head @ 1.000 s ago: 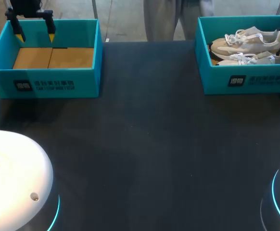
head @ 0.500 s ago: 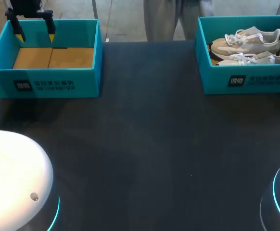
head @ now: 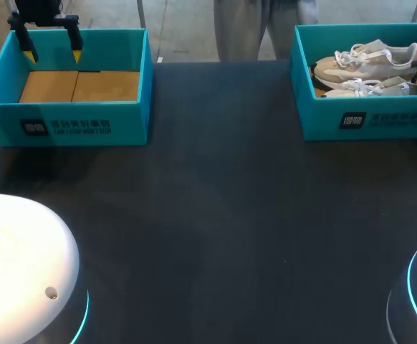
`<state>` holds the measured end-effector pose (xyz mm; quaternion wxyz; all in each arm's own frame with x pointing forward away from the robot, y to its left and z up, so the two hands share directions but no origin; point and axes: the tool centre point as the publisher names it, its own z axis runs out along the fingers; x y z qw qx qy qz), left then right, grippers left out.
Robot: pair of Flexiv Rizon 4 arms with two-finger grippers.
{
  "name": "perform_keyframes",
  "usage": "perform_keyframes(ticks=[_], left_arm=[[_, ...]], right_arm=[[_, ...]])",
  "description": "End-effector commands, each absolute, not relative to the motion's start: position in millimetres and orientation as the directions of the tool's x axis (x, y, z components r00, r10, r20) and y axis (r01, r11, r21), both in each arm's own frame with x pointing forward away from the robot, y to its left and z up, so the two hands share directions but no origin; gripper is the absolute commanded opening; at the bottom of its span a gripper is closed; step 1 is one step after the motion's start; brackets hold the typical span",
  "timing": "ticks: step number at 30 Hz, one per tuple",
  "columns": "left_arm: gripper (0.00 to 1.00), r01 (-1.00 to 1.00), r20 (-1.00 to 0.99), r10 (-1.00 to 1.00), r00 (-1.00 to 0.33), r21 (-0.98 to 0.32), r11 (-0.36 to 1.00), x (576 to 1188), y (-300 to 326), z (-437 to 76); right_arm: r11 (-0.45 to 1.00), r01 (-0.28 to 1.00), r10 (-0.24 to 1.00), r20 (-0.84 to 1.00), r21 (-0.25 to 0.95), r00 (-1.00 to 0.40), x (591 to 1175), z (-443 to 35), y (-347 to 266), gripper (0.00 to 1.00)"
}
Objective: Take the shoe out of the shoebox, open the shoe tongue, remove and reinsert the insole, then place the shoe into the shoebox
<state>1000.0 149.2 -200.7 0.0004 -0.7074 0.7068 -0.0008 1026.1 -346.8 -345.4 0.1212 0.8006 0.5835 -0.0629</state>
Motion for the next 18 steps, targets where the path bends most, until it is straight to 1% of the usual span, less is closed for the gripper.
perform_keyframes(ticks=[1, 12, 18], left_arm=[[1.00, -1.000, 0.000, -1.000, 0.001, -0.001, -0.001, 999.9, 149.4, -200.4], [1.00, -1.000, 0.000, -1.000, 0.001, -0.001, -0.001, 999.9, 149.4, -200.4], [1.00, -1.000, 0.000, -1.000, 0.001, -0.001, -0.001, 999.9, 149.4, -200.4]], right_arm=[[-0.292, 0.951, 0.918, -0.248, 0.105, 0.310, 1034.2, -356.6, -350.3, 0.40], [-0.300, 0.950, 0.915, -0.258, 0.083, 0.311, 1035.7, -371.0, -354.4, 0.40], [-0.303, 0.951, 0.912, -0.269, 0.064, 0.309, 1033.3, -379.3, -352.1, 0.38]])
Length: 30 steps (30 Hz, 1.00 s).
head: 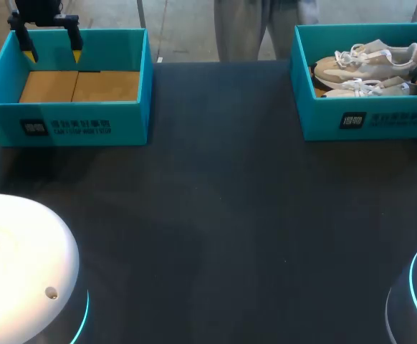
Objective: Take the shoe out of the shoebox, open the shoe tongue, remove and reinsert the insole, then place the shoe into the shoebox
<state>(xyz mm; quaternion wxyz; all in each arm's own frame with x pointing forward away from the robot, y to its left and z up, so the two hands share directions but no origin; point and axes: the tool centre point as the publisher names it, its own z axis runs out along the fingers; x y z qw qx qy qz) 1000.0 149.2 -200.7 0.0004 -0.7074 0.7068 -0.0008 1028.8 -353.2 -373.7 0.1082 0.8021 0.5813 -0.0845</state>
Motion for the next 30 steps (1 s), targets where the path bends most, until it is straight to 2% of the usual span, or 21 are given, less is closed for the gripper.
perform_keyframes(ticks=[1, 4, 7, 8, 9, 19, 30], left_arm=[[1.00, -1.000, 0.000, -1.000, 0.001, -0.001, -0.001, 999.9, 149.4, -200.4], [1.00, -1.000, 0.000, -1.000, 0.001, -0.001, -0.001, 999.9, 149.4, -200.4], [1.00, -1.000, 0.000, -1.000, 0.001, -0.001, -0.001, 999.9, 149.4, -200.4], [1.00, -1.000, 0.000, -1.000, 0.001, -0.001, -0.001, 999.9, 149.4, -200.4], [1.00, -1.000, 0.000, -1.000, 0.001, -0.001, -0.001, 999.9, 149.4, -200.4], [1.00, -1.000, 0.000, -1.000, 0.001, -0.001, -0.001, 999.9, 149.4, -200.4], [1.00, -1.000, 0.000, -1.000, 0.001, -0.001, -0.001, 999.9, 149.4, -200.4]], right_arm=[[-0.305, 0.950, 0.911, -0.271, 0.062, 0.310, 1033.2, -380.4, -352.1, 0.37], [-0.310, 0.949, 0.908, -0.277, 0.060, 0.314, 1033.0, -382.7, -352.6, 0.35], [-0.316, 0.947, 0.903, -0.288, 0.061, 0.320, 1033.0, -383.4, -352.9, 0.22], [-0.317, 0.946, 0.902, -0.289, 0.062, 0.321, 1033.0, -383.4, -353.0, 0.13], [-0.317, 0.946, 0.900, -0.293, 0.066, 0.322, 1033.1, -382.7, -353.3, 0.00], [-0.296, 0.949, 0.894, -0.318, 0.109, 0.316, 1028.8, -361.0, -356.5, 0.00], [-0.273, 0.948, 0.885, -0.343, 0.165, 0.315, 1024.1, -312.0, -361.6, 0.00]])
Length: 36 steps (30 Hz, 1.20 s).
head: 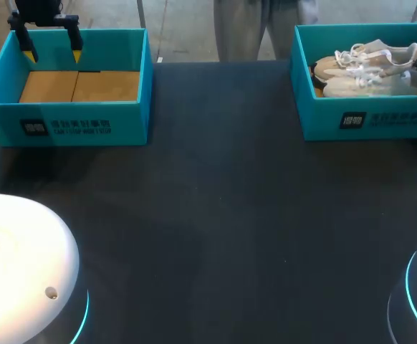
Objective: Take the shoe out of the shoebox, open the shoe tongue, remove and reinsert the insole, then place the shoe into the shoebox
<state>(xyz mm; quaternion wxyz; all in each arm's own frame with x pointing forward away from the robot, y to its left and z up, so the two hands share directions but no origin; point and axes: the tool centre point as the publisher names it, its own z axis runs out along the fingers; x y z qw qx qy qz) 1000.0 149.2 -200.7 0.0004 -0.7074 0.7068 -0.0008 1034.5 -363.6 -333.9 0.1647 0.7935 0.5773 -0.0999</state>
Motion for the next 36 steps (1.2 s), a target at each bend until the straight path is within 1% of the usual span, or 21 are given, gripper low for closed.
perform_keyframes(ticks=[1, 13, 28, 36], left_arm=[[1.00, -1.000, 0.000, -1.000, 0.001, -0.001, -0.001, 999.9, 149.4, -200.4], [1.00, -1.000, 0.000, -1.000, 0.001, -0.001, -0.001, 999.9, 149.4, -200.4], [1.00, -1.000, 0.000, -1.000, 0.001, -0.001, -0.001, 999.9, 149.4, -200.4], [1.00, -1.000, 0.000, -1.000, 0.001, -0.001, -0.001, 999.9, 149.4, -200.4]], right_arm=[[-0.270, 0.947, 0.883, -0.346, 0.174, 0.316, 1024.2, -307.1, -361.7, 0.00], [-0.249, 0.951, 0.894, -0.335, 0.183, 0.298, 1024.2, -255.2, -352.1, 0.00], [-0.188, 0.976, 0.913, -0.348, 0.110, 0.215, 1020.4, -180.3, -335.5, 0.00], [-0.155, 0.981, 0.919, -0.347, 0.115, 0.186, 1018.6, -162.9, -335.3, 0.00]])
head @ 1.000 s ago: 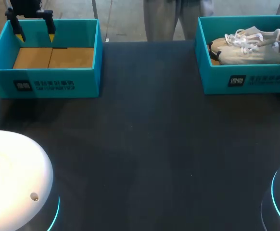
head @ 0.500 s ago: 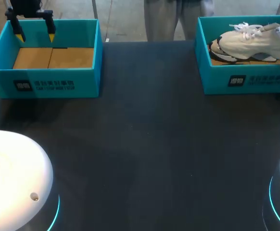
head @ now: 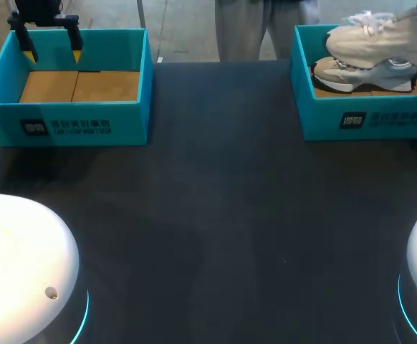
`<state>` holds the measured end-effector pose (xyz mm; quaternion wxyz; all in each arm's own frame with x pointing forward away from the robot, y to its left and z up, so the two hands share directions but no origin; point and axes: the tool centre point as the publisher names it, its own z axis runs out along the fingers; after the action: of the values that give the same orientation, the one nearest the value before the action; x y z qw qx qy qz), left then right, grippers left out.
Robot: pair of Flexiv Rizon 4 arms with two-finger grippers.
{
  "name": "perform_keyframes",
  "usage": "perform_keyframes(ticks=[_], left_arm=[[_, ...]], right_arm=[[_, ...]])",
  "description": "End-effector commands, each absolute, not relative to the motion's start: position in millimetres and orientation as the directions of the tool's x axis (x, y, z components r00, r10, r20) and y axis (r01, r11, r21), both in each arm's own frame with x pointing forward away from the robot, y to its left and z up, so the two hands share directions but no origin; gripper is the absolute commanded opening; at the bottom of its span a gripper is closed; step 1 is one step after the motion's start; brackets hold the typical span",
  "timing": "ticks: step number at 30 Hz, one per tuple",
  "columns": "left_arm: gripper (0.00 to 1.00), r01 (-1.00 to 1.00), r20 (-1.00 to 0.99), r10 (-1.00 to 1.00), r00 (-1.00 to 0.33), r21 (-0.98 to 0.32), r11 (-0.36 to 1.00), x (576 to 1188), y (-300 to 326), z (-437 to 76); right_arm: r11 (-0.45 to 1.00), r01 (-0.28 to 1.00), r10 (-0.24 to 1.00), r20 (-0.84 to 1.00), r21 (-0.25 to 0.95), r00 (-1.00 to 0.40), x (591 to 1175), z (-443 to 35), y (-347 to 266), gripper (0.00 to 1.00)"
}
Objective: Take the shoe out of the shoebox, open the shoe tongue, remove and reinsert the insole, then place the shoe into the shoebox
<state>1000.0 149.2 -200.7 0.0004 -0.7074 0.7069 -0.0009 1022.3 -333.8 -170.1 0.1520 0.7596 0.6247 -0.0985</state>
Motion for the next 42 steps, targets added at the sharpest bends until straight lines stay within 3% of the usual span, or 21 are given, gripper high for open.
perform_keyframes(ticks=[1, 13, 42], left_arm=[[1.00, -1.000, 0.000, -1.000, 0.001, -0.001, -0.001, 999.9, 149.4, -200.4], [1.00, -1.000, 0.000, -1.000, 0.001, -0.001, -0.001, 999.9, 149.4, -200.4], [1.00, -1.000, 0.000, -1.000, 0.001, -0.001, -0.001, 999.9, 149.4, -200.4]], right_arm=[[-0.145, 0.982, 0.916, -0.359, 0.119, 0.179, 1017.6, -163.5, -335.7, 0.00], [-0.131, 0.986, 0.915, -0.371, 0.100, 0.159, 990.0, -179.5, -318.2, 0.00], [-0.145, 0.983, 0.908, -0.379, 0.109, 0.176, 840.5, -182.2, -157.7, 0.00]])
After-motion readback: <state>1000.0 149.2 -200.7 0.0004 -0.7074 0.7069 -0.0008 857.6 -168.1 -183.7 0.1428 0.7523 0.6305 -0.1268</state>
